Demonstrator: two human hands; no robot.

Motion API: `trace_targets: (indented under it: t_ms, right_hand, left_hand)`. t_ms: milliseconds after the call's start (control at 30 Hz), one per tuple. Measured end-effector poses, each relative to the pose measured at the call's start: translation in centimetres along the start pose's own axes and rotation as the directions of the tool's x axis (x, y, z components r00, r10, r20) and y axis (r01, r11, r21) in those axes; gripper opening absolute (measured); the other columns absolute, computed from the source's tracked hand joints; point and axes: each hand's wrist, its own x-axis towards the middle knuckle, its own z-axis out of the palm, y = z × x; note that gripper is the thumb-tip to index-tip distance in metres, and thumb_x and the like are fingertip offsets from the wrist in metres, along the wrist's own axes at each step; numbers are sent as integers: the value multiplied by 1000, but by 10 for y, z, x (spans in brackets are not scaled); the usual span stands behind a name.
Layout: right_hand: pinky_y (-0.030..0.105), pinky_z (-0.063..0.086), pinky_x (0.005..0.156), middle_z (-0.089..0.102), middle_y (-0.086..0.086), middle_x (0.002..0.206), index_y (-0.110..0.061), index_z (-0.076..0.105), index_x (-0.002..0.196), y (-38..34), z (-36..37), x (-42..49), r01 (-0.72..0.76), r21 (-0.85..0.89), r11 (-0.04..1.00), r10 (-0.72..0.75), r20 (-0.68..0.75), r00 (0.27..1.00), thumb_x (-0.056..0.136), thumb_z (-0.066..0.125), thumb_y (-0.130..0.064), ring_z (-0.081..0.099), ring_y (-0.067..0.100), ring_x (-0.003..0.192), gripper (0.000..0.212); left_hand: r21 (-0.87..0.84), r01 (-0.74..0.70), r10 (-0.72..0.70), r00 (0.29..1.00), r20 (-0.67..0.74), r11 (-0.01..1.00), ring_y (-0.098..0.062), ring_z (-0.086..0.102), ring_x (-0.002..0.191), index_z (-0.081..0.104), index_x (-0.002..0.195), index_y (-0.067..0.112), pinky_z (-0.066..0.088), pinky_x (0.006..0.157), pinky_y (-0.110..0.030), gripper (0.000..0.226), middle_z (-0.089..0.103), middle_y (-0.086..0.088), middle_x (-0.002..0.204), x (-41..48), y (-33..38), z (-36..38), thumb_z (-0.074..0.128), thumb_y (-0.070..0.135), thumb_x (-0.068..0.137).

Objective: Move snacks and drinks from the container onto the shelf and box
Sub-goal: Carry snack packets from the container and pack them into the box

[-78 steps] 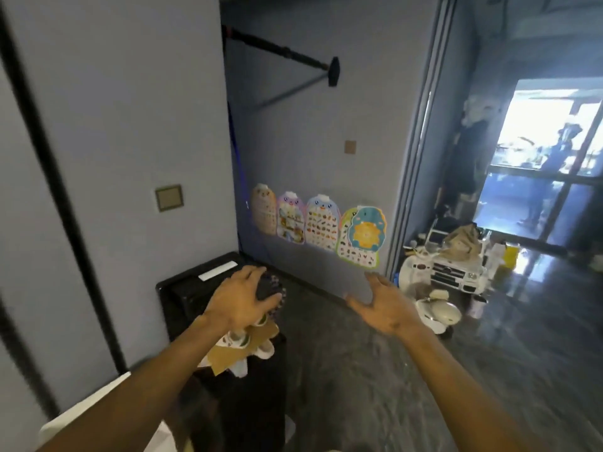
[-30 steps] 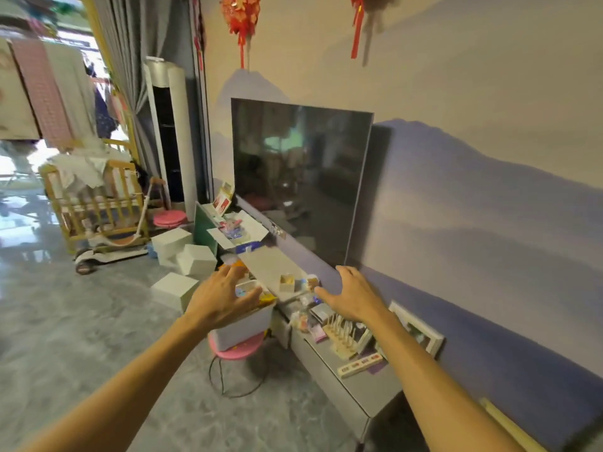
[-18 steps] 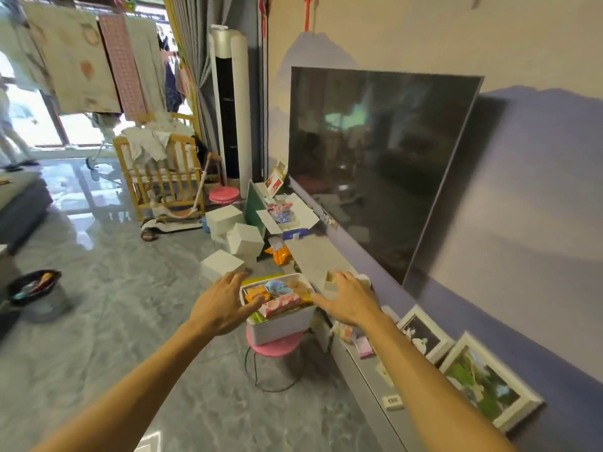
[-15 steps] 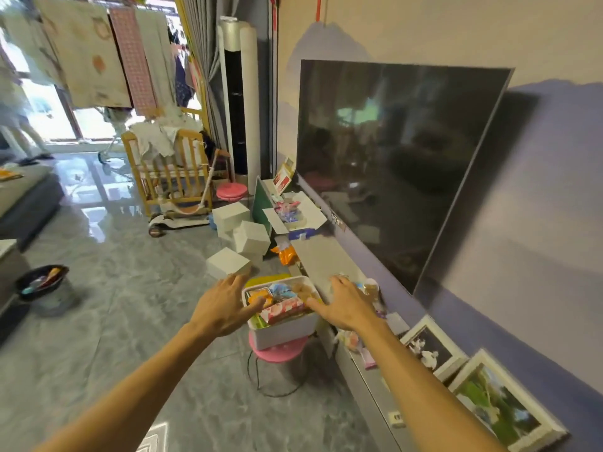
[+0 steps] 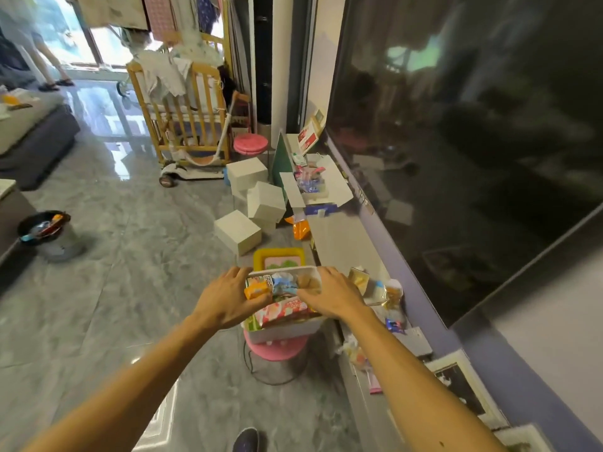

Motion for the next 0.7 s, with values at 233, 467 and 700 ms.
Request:
trace_targets:
  t_ms: [233, 467, 700]
  right_hand:
    - [45, 50, 99, 53, 4, 149, -23, 50, 145, 18, 35, 129, -27, -31, 999, 29, 99, 995, 81, 58, -81, 55, 31, 131, 86]
    - [47, 49, 107, 44, 2, 158, -27, 38, 156, 49, 105, 232, 8, -48, 999, 5, 258, 966, 73, 53, -85, 49, 31, 141, 102]
    - [45, 48, 107, 44, 6, 156, -20, 42, 154, 91, 190, 320, 55, -85, 995, -18, 384, 923, 81, 60, -75, 47, 30, 140, 94]
  left_hand:
    - [-50, 54, -48, 992, 116, 997, -27, 62, 121, 41, 153, 30, 57, 96, -46, 108, 56, -3, 145, 111, -37, 56, 49, 99, 71]
    - [13, 94, -93, 949, 302, 996, -28, 58, 125, 43, 151, 28, 54, 98, -47, 112, 53, -3, 146, 194, -67, 132, 50, 99, 65]
    - [8, 87, -84, 931, 356, 996, -25, 50, 136, 38, 156, 32, 46, 112, -46, 122, 47, 2, 154, 242, -84, 240, 50, 104, 57]
